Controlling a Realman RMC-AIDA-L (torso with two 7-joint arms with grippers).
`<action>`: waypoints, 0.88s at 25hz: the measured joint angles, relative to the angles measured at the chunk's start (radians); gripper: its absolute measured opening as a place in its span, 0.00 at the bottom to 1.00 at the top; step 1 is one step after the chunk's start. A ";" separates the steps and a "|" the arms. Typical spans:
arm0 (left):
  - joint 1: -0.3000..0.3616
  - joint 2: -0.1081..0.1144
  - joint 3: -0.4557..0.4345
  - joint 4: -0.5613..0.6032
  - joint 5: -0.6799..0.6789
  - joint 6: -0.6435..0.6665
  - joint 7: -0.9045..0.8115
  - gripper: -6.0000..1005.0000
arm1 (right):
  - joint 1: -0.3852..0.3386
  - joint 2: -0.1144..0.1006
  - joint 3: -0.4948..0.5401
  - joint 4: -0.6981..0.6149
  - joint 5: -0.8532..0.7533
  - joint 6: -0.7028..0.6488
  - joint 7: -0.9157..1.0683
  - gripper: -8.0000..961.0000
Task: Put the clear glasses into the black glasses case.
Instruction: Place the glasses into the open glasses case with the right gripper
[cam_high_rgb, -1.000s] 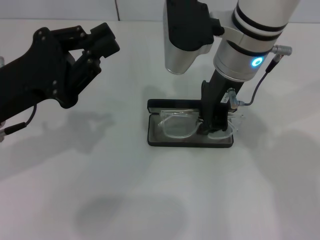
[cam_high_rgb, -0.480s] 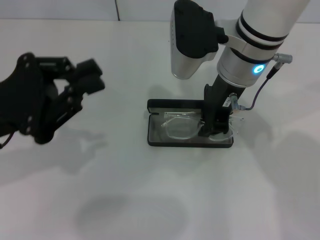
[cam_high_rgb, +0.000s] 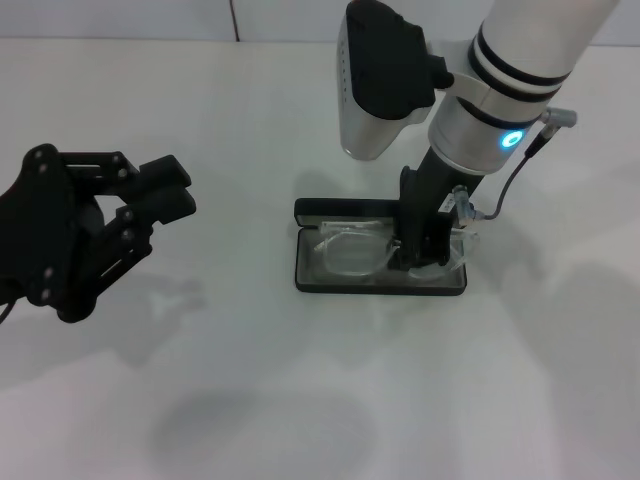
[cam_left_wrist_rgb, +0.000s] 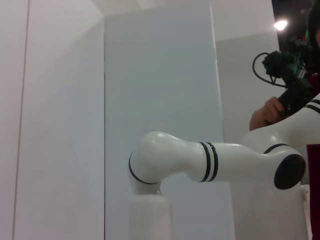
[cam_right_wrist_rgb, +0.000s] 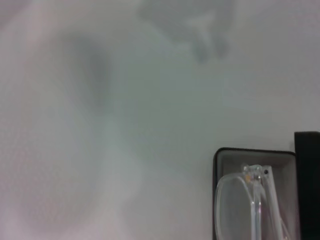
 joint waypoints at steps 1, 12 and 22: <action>0.000 0.000 0.000 -0.003 0.000 0.000 0.000 0.16 | 0.003 0.000 -0.003 0.011 0.012 0.004 -0.008 0.13; 0.002 -0.011 -0.001 -0.005 0.013 0.000 0.003 0.16 | 0.016 0.000 -0.021 0.050 0.032 0.039 -0.024 0.13; 0.002 -0.022 -0.001 -0.005 0.041 0.006 0.013 0.16 | 0.029 0.000 -0.032 0.089 0.040 0.057 -0.023 0.13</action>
